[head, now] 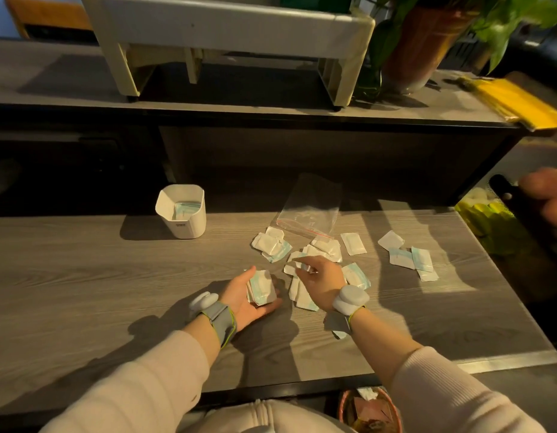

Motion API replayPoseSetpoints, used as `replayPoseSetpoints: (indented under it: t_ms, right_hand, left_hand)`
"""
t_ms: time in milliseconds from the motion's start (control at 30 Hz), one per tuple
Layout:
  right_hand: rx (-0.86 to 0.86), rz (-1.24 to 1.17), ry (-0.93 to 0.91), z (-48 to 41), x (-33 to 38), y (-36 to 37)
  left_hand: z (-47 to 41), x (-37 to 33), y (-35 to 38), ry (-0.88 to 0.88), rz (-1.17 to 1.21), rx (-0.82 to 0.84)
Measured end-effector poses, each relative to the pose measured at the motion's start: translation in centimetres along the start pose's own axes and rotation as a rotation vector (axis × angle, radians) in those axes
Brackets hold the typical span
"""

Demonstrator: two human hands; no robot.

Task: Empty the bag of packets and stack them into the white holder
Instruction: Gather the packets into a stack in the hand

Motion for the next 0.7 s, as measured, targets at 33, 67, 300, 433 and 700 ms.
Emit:
replayPoseSetpoints:
  t_ms: [33,67,300,433,700]
  right_hand:
    - [0.000,-0.039,-0.026,0.2,0.9,0.1]
    - [-0.005,-0.079,-0.053,0.4,1.7,0.1]
    - [0.085,0.073,-0.308,1.6,5.4,2.6]
    - [0.170,0.137,-0.342,1.8,5.2,3.5]
    - [0.188,0.411,0.082,-2.3,-1.9,2.9]
  left_hand:
    - [-0.1,0.1,0.1,-0.012,-0.002,0.002]
    - [-0.1,0.3,0.3,-0.022,-0.010,0.004]
    - [-0.2,0.5,0.9,-0.057,-0.067,0.055]
    - [-0.1,0.0,-0.1,-0.005,-0.108,0.006]
    - [0.1,-1.3,-1.5,0.077,0.019,-0.059]
Point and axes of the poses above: each hand's wrist, its own z-axis away from the middle knuckle, its own y-axis out of the palm, x = y × z, the point moved 10 cm from there along -z, towards the middle knuckle, and after that the axes turned 15 degrees about z, right-handed, at the moved point
